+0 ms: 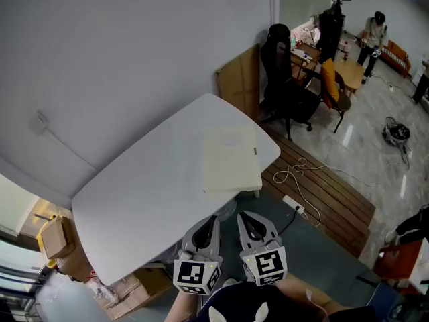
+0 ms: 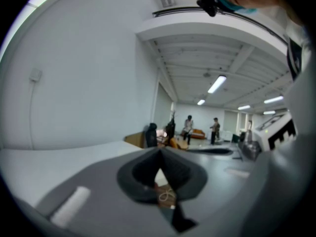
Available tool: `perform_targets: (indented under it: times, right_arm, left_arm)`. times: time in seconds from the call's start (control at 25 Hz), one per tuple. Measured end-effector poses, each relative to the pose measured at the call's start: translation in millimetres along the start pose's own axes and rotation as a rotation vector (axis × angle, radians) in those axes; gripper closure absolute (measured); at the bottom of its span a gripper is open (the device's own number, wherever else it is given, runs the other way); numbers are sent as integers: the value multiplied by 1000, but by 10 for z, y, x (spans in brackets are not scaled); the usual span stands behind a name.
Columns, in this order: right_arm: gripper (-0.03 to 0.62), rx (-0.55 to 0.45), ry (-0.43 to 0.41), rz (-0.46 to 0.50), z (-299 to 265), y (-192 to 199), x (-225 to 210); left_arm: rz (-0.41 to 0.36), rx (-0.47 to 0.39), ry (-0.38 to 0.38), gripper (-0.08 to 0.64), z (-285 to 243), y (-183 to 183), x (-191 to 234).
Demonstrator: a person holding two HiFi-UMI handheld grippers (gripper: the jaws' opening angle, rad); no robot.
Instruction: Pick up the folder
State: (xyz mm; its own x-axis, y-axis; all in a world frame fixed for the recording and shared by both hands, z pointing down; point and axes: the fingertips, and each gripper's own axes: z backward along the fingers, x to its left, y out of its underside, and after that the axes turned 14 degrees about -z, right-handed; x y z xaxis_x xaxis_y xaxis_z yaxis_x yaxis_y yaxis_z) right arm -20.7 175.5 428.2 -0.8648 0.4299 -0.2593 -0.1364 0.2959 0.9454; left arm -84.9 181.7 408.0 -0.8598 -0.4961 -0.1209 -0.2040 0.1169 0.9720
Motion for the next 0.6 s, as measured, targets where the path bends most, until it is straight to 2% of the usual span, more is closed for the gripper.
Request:
perform_targets:
  times: [0.6]
  right_arm:
    - [583, 50, 25, -46, -437, -6, -488]
  left_arm:
    - [8, 80, 21, 557, -637, 135, 143]
